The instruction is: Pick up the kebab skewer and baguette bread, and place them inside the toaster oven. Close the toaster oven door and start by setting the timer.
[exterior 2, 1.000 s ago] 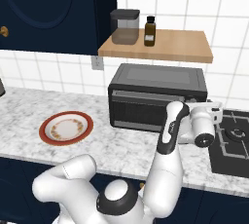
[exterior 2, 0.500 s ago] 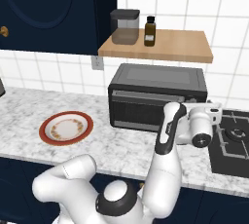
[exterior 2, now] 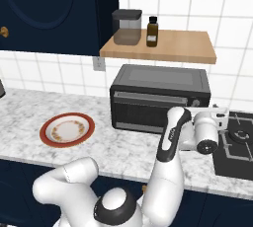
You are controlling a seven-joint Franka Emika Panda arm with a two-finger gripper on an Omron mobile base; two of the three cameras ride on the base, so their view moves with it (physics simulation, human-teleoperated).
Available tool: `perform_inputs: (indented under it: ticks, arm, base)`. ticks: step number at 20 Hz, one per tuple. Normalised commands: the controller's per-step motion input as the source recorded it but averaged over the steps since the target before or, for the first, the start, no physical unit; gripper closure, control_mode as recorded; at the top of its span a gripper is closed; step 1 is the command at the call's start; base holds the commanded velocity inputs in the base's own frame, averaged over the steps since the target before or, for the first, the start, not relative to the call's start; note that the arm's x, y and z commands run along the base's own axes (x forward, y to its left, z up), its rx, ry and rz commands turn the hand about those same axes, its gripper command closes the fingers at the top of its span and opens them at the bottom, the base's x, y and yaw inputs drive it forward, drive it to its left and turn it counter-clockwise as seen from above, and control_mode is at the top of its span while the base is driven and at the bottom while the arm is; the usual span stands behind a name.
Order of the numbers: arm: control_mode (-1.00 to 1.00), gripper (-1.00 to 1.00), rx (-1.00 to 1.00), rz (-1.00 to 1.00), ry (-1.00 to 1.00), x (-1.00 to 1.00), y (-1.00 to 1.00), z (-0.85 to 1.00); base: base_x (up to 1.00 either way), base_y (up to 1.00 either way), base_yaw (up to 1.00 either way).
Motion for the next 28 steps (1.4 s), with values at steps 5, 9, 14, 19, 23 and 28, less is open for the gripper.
perform_inputs:
  ticks: [5,9,14,19,23,28]
  arm:
    - [-1.00,-1.00,0.00,0.00,0.00,0.10,0.00,0.00]
    - [-1.00,-1.00,0.00,0.00,0.00,0.08,0.04,0.00]
    - [-1.00,-1.00,0.00,0.00,0.00,0.26,0.00,0.00]
    - [-1.00,-1.00,0.00,-0.01,0.00,0.15,-0.01,0.00]
    - [-1.00,-1.00,0.00,-0.04,0.00,0.00,-0.03,0.00]
    - [-1.00,-1.00,0.00,-0.14,0.00,0.00,0.00,0.00]
  base:
    - [0.00,0.00,0.00]
    - [0.00,0.00,0.00]
    - [0.00,0.00,0.00]
    - [0.00,0.00,0.00]
    - [0.00,0.00,0.00]
    - [0.00,0.00,0.00]
